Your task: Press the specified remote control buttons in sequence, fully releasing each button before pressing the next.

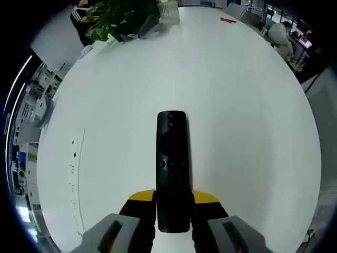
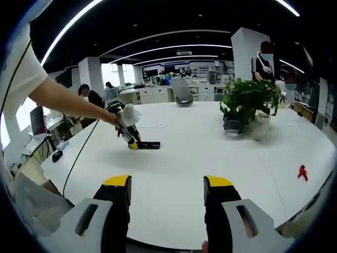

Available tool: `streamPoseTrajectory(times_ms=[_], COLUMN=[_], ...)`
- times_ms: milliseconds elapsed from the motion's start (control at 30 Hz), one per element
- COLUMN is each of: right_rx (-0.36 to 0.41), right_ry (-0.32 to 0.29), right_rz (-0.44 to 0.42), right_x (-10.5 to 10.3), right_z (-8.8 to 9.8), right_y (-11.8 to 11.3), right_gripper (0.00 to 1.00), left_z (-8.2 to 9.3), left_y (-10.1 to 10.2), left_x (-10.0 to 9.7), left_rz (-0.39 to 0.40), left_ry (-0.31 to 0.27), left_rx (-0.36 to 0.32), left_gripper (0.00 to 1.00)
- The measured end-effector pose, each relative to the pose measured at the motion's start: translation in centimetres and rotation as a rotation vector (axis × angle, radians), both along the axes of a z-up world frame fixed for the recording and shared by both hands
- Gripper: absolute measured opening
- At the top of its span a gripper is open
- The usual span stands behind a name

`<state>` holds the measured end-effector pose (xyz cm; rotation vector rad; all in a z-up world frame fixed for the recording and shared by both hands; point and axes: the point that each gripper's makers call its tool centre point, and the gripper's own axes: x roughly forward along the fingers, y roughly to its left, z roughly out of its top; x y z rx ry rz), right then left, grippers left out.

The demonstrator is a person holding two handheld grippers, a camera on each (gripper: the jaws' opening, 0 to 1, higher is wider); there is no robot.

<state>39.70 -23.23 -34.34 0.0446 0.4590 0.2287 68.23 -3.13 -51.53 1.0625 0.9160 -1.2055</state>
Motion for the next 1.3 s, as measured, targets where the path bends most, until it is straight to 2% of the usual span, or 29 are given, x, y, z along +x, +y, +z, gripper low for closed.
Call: streamPoseTrajectory(times_ms=[233, 333, 433, 600, 700, 767, 867, 933, 967, 1033, 1067, 1133, 1300], right_rx=[0.004, 0.009, 0.010, 0.023, 0.021, 0.020, 0.044, 0.046, 0.045, 0.042, 0.051, 0.056, 0.058], right_ry=[-0.008, -0.008, -0.011, -0.027, -0.034, -0.039, -0.057, -0.058, -0.058, -0.054, -0.064, -0.071, -0.064], right_rz=[0.005, 0.008, 0.015, 0.015, 0.027, 0.031, 0.024, 0.031, 0.036, 0.040, 0.034, 0.033, 0.054], right_x=[0.0, 0.0, 0.0, -0.1, -0.1, -0.1, -0.1, -0.1, -0.1, -0.1, 0.0, 0.0, 0.0], right_z=[0.2, 0.2, 0.3, 0.6, 0.8, 0.8, 1.2, 1.3, 1.2, 1.1, 1.3, 1.4, 1.3], right_y=[0.2, 0.2, 0.4, 0.4, 0.7, 0.7, 0.6, 0.8, 0.9, 1.0, 0.9, 0.9, 1.4], right_gripper=[0.57, 0.58, 0.58, 0.58, 0.58, 0.58, 0.58, 0.60, 0.61, 0.65, 0.67, 0.70, 0.79], left_z=[-0.1, -0.2, 0.1, 0.2, 0.5, 0.7, 0.9, 1.2, 1.8, 2.3, 3.1, 4.0, 6.2], left_y=[-0.1, 0.2, 0.4, 0.6, 0.9, 1.2, 2.3, 3.0, 3.4, 3.5, 3.3, 3.7, 4.1], left_x=[0.0, 0.1, 0.7, 0.7, 1.1, 0.9, 0.6, 0.5, 0.4, -0.5, -0.8, -1.1, -3.0], left_rz=[0.008, 0.072, 0.122, 0.133, 0.161, 0.178, 0.219, 0.260, 0.283, 0.334, 0.322, 0.349, 0.489], left_ry=[-0.010, -0.006, -0.044, -0.078, -0.119, -0.122, -0.131, -0.134, -0.153, -0.124, -0.140, -0.156, -0.147], left_rx=[0.014, 0.011, 0.006, -0.015, -0.014, -0.008, 0.001, -0.018, -0.034, -0.078, -0.116, -0.139, -0.306], left_gripper=[0.25, 0.26, 0.33, 0.37, 0.45, 0.53, 0.56, 0.59, 0.61, 0.70, 0.72, 0.72, 0.78])
